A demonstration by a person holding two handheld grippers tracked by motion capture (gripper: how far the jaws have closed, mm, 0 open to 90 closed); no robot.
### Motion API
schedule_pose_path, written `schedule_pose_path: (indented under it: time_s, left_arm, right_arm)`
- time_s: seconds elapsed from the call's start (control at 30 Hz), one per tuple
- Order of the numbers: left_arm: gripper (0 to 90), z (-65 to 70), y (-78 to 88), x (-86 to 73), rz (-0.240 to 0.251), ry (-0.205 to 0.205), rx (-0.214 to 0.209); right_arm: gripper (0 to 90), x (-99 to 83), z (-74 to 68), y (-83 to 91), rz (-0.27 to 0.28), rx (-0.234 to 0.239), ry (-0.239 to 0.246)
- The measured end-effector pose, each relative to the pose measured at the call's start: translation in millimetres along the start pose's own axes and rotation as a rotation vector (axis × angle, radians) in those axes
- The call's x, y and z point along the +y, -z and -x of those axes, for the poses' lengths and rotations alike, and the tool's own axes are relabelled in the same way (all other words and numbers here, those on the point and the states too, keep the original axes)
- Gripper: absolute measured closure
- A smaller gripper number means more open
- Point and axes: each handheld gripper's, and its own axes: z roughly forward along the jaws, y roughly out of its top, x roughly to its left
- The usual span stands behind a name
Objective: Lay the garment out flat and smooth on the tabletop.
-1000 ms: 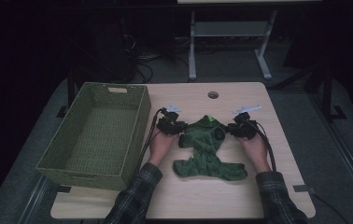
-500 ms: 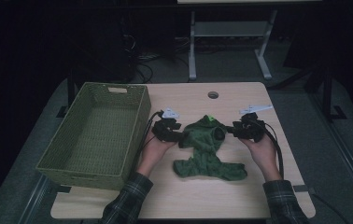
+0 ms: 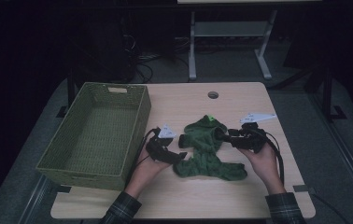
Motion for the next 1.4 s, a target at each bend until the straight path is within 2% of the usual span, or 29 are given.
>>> schedule_pose_path:
  time_s: [0.03, 0.2, 0.3, 0.37, 0.47, 0.5, 0.6, 0.63, 0.67, 0.8, 1.0, 1.2, 1.4]
  left_arm:
    - [15.5, 5.6, 3.7, -5.7, -0.005, -0.016, -0.002]
    - [13.5, 16.5, 10.2, -18.8, 0.003, -0.024, -0.005]
    - [13.1, 24.9, 16.9, -36.8, 0.013, -0.021, -0.014]
    - [13.1, 30.3, 18.6, -44.1, 0.01, -0.038, -0.009]
    - [12.8, 33.6, 20.0, -50.1, 0.005, -0.045, -0.001]
    - [12.8, 36.2, 20.9, -56.2, 0.006, -0.038, -0.006]
    - [12.6, 39.1, 21.4, -62.7, 0.003, -0.041, -0.007]
    - [12.6, 41.1, 22.2, -68.8, -0.011, -0.05, -0.008]
    - [12.6, 41.6, 22.8, -72.0, -0.01, -0.048, -0.005]
    - [12.6, 41.9, 25.5, -82.8, -0.021, -0.042, -0.009]
    - [12.4, 47.1, 22.0, -88.5, -0.033, -0.065, -0.015]
    - [12.6, 46.1, 22.1, -91.7, -0.013, -0.087, -0.032]
    - [12.6, 44.9, 21.6, -91.0, -0.016, -0.098, -0.041]
  right_arm:
    - [59.7, -0.5, -2.7, -0.2, 0.003, 0.009, 0.002]
    - [61.8, -1.4, -13.6, -2.0, -0.002, 0.037, 0.018]
    - [63.1, -1.1, -24.2, -4.1, -0.001, 0.071, 0.037]
    - [64.1, -0.6, -29.7, -6.5, -0.005, 0.082, 0.045]
    - [64.8, -0.3, -34.8, -9.8, -0.006, 0.097, 0.059]
    - [65.8, -0.1, -41.9, -13.3, -0.019, 0.11, 0.059]
    - [66.5, 0.1, -49.0, -17.2, -0.03, 0.126, 0.074]
    - [67.3, 0.3, -57.3, -20.9, -0.034, 0.14, 0.085]
    - [67.9, 0.6, -61.8, -22.3, -0.037, 0.152, 0.078]
    - [69.4, 1.3, -77.2, -31.0, -0.048, 0.186, 0.108]
    - [71.1, -0.4, -102.0, -44.5, -0.081, 0.239, 0.136]
    - [73.3, -4.8, -126.6, -60.0, -0.113, 0.282, 0.18]
    - [73.9, -12.7, -144.9, -80.4, -0.162, 0.285, 0.229]
